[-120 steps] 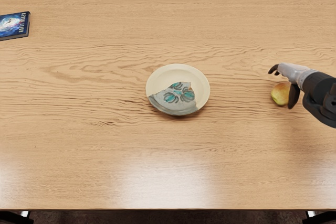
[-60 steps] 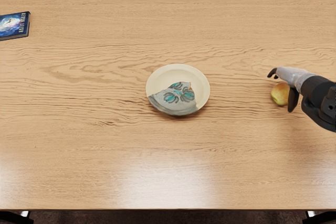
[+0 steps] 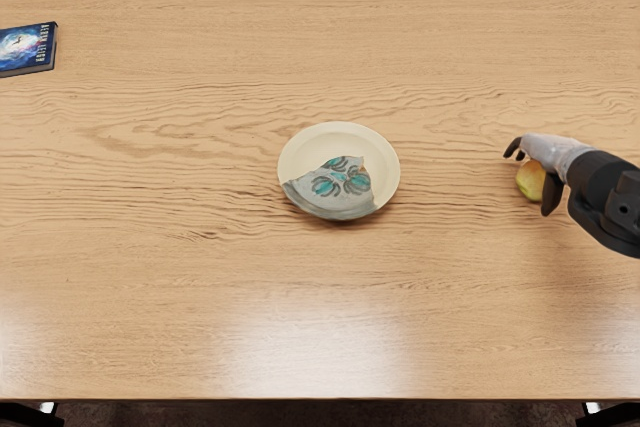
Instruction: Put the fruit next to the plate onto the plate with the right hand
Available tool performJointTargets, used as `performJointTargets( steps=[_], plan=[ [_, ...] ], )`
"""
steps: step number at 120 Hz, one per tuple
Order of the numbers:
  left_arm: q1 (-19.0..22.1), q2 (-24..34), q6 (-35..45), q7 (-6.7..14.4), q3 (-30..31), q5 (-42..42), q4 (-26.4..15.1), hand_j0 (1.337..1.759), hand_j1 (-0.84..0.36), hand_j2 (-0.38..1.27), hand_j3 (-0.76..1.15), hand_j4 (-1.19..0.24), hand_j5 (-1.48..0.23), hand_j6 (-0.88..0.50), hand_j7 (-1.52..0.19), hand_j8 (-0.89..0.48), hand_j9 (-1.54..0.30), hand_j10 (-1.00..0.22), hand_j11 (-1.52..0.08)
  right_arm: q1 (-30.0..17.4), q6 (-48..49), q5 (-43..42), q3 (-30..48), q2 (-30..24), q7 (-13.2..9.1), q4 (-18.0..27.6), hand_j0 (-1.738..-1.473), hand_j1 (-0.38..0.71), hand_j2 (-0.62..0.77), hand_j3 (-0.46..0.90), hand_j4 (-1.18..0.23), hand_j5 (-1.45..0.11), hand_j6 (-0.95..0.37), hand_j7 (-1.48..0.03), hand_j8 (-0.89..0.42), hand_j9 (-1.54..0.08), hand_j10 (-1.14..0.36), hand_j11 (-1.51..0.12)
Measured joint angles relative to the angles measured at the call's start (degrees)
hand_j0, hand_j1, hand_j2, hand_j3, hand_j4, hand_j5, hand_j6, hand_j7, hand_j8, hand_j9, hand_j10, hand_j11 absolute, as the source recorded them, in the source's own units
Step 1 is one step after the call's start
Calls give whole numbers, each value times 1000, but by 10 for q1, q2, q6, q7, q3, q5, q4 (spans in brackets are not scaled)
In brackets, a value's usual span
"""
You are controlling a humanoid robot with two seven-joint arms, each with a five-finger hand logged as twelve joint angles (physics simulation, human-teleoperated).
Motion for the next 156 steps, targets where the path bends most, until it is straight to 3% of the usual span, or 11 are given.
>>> performJointTargets(
  steps=[42,64,115,140,156],
  plan=[
    [0,0,0,0,0,0,0,1658,339,2,0,-9,-11,-9,-11,-9,-11,-9,-11,-4,-11,1,0,-2,0,-1,-1658,114,-71,0,-398,-505,-398,-506,-366,-508,-395,-507],
    [0,0,0,0,0,0,0,1658,339,2,0,-9,-11,-9,-11,-9,-11,-9,-11,-8,-11,3,0,-3,0,-1,-1657,158,-20,-1,-467,-578,-447,-587,-301,-590,-439,-590],
    [0,0,0,0,0,0,0,1658,339,2,0,-9,-11,-9,-11,-9,-11,-9,-11,-9,-8,4,1,-2,0,-3,-1651,161,63,-1,-598,-737,-430,-752,-290,-748,-422,-758],
    [0,0,0,0,0,0,0,1658,339,2,0,-9,-11,-9,-11,-9,-11,-9,-11,-8,-9,7,5,-1,0,-7,-1652,156,279,0,-667,-839,-501,-849,-416,-856,-513,-876],
    [0,0,0,0,0,0,0,1658,339,2,0,-9,-11,-9,-11,-9,-11,-9,-11,-6,-7,17,6,-2,0,-9,-1652,147,262,0,-697,-921,-472,-910,-382,-931,-480,-953]
  ],
)
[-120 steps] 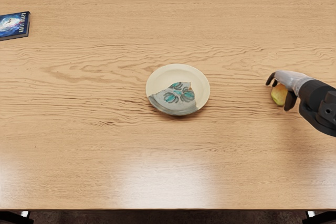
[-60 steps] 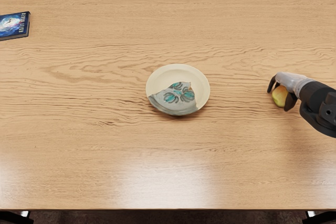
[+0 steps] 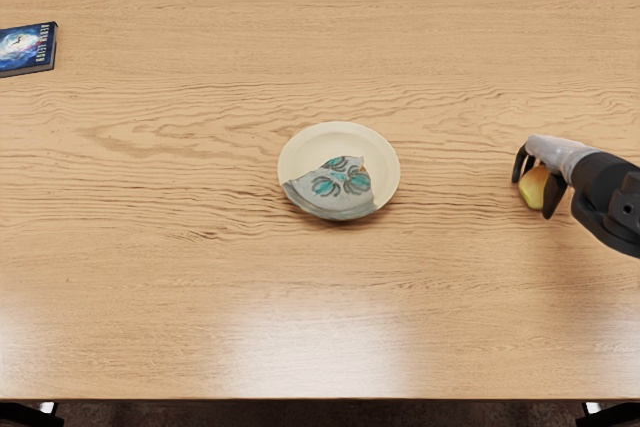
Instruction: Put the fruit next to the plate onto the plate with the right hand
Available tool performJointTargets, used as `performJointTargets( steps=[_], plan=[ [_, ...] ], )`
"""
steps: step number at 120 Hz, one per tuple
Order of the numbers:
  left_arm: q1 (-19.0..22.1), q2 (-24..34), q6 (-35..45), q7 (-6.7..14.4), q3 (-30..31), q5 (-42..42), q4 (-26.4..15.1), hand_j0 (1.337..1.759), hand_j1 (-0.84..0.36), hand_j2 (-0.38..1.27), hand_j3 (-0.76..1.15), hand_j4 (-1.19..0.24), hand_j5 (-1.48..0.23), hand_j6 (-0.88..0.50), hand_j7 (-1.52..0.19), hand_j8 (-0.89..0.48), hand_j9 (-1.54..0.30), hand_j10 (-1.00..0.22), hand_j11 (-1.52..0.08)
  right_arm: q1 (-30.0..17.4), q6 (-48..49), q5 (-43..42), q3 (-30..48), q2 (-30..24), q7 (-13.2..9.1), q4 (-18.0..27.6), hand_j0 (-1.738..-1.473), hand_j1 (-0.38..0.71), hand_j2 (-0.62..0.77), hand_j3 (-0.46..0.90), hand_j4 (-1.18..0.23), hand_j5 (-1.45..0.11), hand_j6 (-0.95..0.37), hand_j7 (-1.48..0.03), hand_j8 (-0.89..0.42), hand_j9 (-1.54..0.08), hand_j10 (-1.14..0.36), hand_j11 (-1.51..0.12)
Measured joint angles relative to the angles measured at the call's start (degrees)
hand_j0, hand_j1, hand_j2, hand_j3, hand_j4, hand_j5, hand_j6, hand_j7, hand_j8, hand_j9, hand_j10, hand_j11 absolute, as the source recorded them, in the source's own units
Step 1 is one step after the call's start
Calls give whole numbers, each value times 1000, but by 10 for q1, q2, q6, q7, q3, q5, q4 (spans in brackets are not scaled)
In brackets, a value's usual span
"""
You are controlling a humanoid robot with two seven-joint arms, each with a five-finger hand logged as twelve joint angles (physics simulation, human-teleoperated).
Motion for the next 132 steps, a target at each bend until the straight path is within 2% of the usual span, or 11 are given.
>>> performJointTargets(
  steps=[35,57,58,61,62,68,86,96,99,104,132],
  plan=[
    [0,0,0,0,0,0,0,1658,339,2,0,-9,-11,-9,-11,-9,-11,-9,-11,10,2,14,11,-1,0,-3,-1652,149,277,0,-722,-1007,-447,-967,-353,-998,-462,-1014],
    [0,0,0,0,0,0,0,1658,339,2,0,-9,-11,-9,-11,-9,-11,-9,-11,23,3,19,24,2,0,1,-1652,177,323,0,-725,-1025,-425,-977,-335,-1003,-445,-1024],
    [0,0,0,0,0,0,0,1658,339,2,0,-9,-11,-9,-11,-9,-11,-9,-11,24,3,19,25,2,0,1,-1652,179,365,0,-727,-1023,-428,-977,-339,-1003,-449,-1024],
    [0,0,0,0,0,0,0,1658,339,2,0,-9,-11,-9,-11,-9,-11,-9,-11,26,3,19,25,3,0,3,-1652,168,312,0,-727,-1024,-425,-978,-339,-1004,-450,-1024],
    [0,0,0,0,0,0,0,1658,339,2,0,-9,-11,-9,-11,-9,-11,-9,-11,27,3,19,25,4,0,3,-1652,169,351,0,-729,-1022,-428,-978,-342,-1003,-454,-1024],
    [0,0,0,0,0,0,0,1658,339,2,0,-9,-11,-9,-11,-9,-11,-9,-11,32,3,19,26,11,0,5,-1652,158,297,1,-729,-1024,-429,-979,-344,-1006,-457,-1027],
    [0,0,0,0,0,0,0,1658,339,2,0,-9,-11,-9,-11,-9,-11,-9,-11,54,7,18,27,39,0,10,-1652,145,278,0,-727,-1034,-430,-982,-348,-1013,-468,-1030],
    [0,0,0,0,0,0,0,1658,339,2,0,-9,-11,-9,-11,-9,-11,-9,-11,68,10,18,27,52,0,15,-1652,161,301,0,-723,-1043,-420,-983,-337,-1019,-459,-1030],
    [0,0,0,0,0,0,0,1658,339,2,0,-9,-11,-9,-11,-9,-11,-9,-11,72,10,18,27,56,0,17,-1652,168,382,0,-724,-1043,-424,-983,-342,-1019,-466,-1032],
    [0,0,0,0,0,0,0,1658,339,2,0,-9,-11,-9,-11,-9,-11,-9,-11,77,11,18,27,63,0,21,-1652,142,281,1,-723,-1047,-421,-984,-339,-1022,-463,-1035],
    [0,0,0,0,0,0,0,1658,339,2,0,-9,-11,-9,-11,-9,-11,-9,-11,97,13,19,27,109,0,35,-1654,137,275,2,-714,-1078,-422,-990,-334,-1041,-455,-1060]
  ],
)
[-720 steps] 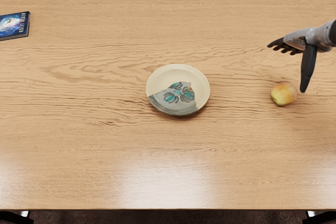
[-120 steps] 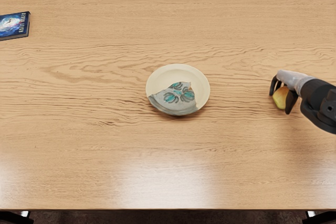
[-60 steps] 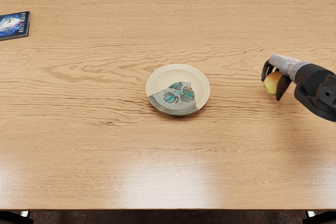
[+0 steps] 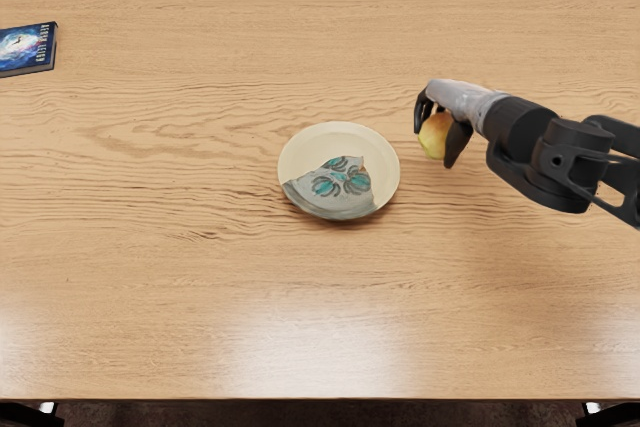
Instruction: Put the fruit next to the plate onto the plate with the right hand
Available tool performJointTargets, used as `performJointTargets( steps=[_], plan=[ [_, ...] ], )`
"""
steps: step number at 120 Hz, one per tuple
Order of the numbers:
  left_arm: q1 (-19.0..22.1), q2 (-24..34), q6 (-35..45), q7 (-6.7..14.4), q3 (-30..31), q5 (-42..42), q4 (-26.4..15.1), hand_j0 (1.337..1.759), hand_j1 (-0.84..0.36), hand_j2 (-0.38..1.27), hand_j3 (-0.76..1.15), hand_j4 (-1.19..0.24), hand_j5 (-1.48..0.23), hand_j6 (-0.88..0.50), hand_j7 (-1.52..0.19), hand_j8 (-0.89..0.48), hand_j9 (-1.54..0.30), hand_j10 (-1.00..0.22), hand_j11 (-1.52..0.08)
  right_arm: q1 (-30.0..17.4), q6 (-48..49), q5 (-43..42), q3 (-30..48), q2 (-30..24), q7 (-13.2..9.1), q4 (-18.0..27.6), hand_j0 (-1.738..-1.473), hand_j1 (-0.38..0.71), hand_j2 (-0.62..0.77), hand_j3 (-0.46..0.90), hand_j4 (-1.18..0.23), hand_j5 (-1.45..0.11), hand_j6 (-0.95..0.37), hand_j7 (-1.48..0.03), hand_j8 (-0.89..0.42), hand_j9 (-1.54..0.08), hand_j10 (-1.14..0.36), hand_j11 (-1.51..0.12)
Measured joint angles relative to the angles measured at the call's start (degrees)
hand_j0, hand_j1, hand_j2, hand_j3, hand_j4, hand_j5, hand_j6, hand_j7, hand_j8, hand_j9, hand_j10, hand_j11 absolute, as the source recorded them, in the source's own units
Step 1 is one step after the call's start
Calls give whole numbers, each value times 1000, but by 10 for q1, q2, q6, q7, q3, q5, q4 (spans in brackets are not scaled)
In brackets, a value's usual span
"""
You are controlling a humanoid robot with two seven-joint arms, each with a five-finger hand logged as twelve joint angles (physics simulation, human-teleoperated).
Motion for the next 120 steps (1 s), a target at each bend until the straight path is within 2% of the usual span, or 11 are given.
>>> performJointTargets(
  steps=[35,36,47,58,78,120],
  plan=[
    [0,0,0,0,0,0,0,1658,339,2,0,-9,-11,-9,-11,-9,-11,-9,-11,12,-1,1,1,51,0,5,-1655,130,257,0,-705,-1099,-423,-991,-330,-1061,-452,-1071],
    [0,0,0,0,0,0,0,1658,339,2,0,-9,-11,-9,-11,-9,-11,-9,-11,12,-2,1,1,53,0,5,-1655,132,302,0,-705,-1098,-426,-991,-332,-1060,-458,-1070],
    [0,0,0,0,0,0,0,1658,339,2,0,-9,-11,-9,-11,-9,-11,-9,-11,16,-4,1,1,69,0,5,-1654,96,202,1,-705,-1098,-438,-991,-349,-1057,-481,-1060],
    [0,0,0,0,0,0,0,1658,339,2,0,-9,-11,-9,-11,-9,-11,-9,-11,19,-6,1,1,85,0,3,-1654,81,204,1,-703,-1100,-450,-991,-363,-1060,-493,-1063],
    [0,0,0,0,0,0,0,1658,339,2,0,-9,-11,-9,-11,-9,-11,-9,-11,28,-13,-3,1,115,0,-18,-1653,57,178,1,-714,-1082,-477,-992,-391,-1047,-510,-1059],
    [0,0,0,0,0,0,0,1658,339,2,0,-9,-11,-9,-11,-9,-11,-9,-11,22,-16,-6,-11,151,0,-59,-1652,95,231,1,-726,-1063,-452,-993,-373,-1036,-488,-1057]
  ],
)
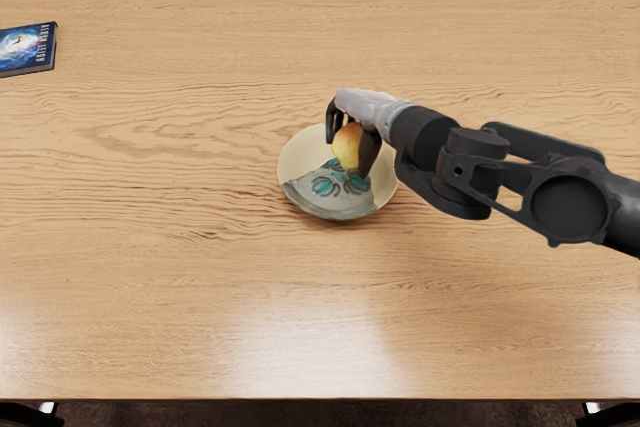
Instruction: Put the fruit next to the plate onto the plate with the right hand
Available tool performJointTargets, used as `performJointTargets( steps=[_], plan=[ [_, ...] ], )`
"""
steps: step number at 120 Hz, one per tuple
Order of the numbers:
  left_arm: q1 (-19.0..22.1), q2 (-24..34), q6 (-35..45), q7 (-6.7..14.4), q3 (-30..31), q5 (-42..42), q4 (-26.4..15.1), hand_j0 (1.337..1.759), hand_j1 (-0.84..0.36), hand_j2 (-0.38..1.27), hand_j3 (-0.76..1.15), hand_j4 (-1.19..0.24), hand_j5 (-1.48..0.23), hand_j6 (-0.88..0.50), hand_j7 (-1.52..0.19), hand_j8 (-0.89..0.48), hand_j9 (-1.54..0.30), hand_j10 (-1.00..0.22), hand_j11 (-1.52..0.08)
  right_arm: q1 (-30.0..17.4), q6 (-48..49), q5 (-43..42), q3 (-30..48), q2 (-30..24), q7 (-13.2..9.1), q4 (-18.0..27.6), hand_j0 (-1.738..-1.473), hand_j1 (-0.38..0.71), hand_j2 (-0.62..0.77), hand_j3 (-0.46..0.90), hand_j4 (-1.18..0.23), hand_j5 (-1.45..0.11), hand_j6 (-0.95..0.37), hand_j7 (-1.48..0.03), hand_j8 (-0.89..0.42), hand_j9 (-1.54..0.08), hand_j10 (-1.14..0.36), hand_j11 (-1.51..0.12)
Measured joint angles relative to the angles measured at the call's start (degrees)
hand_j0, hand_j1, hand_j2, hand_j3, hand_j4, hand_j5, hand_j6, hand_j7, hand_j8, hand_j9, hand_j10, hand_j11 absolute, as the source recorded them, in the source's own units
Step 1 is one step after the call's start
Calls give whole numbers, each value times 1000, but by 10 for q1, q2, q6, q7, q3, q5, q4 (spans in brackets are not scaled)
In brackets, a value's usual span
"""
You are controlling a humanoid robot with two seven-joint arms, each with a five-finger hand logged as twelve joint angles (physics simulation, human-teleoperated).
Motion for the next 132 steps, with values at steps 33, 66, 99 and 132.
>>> performJointTargets(
  steps=[33,66,99,132],
  plan=[
    [0,0,0,0,0,0,0,1658,339,2,0,-9,-11,-9,-11,-9,-11,-9,-11,-11,0,0,-11,18,0,-5,-1653,101,242,1,-720,-1046,-451,-981,-373,-1022,-484,-1046],
    [0,0,0,0,0,0,0,1658,339,2,0,-9,-11,-9,-11,-9,-11,-9,-11,-12,-1,0,-4,17,0,-4,-1656,-36,93,0,-388,-542,-305,-520,-274,-534,-318,-544],
    [0,0,0,0,0,0,0,1658,339,2,0,-9,-11,-9,-11,-9,-11,-9,-11,-8,3,4,17,8,0,4,-1658,-219,17,0,-144,-195,-123,-189,-114,-193,-125,-195],
    [0,0,0,0,0,0,0,1658,339,2,0,-9,-11,-9,-11,-9,-11,-9,-11,-8,92,78,87,-42,0,27,-1658,-312,5,0,-42,-55,-38,-53,-35,-54,-37,-55]
  ],
)
